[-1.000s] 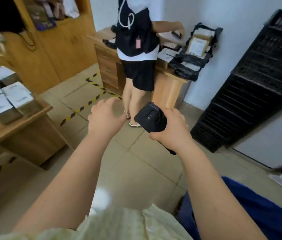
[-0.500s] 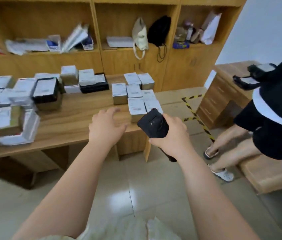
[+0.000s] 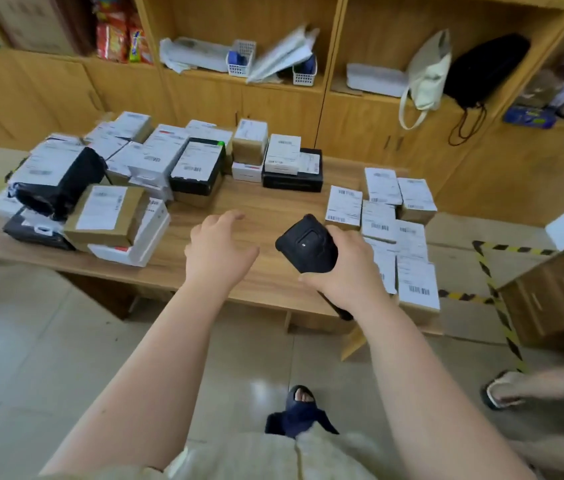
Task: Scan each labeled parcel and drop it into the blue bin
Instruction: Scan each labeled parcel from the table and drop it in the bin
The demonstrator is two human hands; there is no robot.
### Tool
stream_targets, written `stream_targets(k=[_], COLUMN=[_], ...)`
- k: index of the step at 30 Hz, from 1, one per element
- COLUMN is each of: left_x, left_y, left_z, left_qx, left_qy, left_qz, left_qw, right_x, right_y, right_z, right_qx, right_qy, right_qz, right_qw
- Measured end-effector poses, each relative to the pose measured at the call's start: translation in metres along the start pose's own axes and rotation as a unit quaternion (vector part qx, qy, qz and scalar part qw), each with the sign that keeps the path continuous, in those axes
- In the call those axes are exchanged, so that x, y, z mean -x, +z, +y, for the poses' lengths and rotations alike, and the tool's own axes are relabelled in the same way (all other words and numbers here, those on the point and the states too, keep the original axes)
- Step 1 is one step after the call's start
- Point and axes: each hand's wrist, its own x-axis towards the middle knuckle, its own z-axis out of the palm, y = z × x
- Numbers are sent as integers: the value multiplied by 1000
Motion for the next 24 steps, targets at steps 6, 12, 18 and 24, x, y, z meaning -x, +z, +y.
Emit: stream_targets(k=[6,12,18,24], left_x=[-47,-83,-141,-226], left_y=[4,1,-7,-2], left_z=[-13,-33,-75,-123], left_qx=[-34,-51,-85,-141], left_qy=[-103,-198,-187,-114], left_qz=[26,68,66,-13], left_qw=[994,977,976,983], right_x=[-99,-174,-234,-292], right_y=[6,40,93,147], right_z=[-17,-47,-72,-103], right_qx=[22,43,63,98], right_qy=[-80,-151,-133,-73], right_qz=[-61,-126,-145,-115], right_qw=[995,980,978,986])
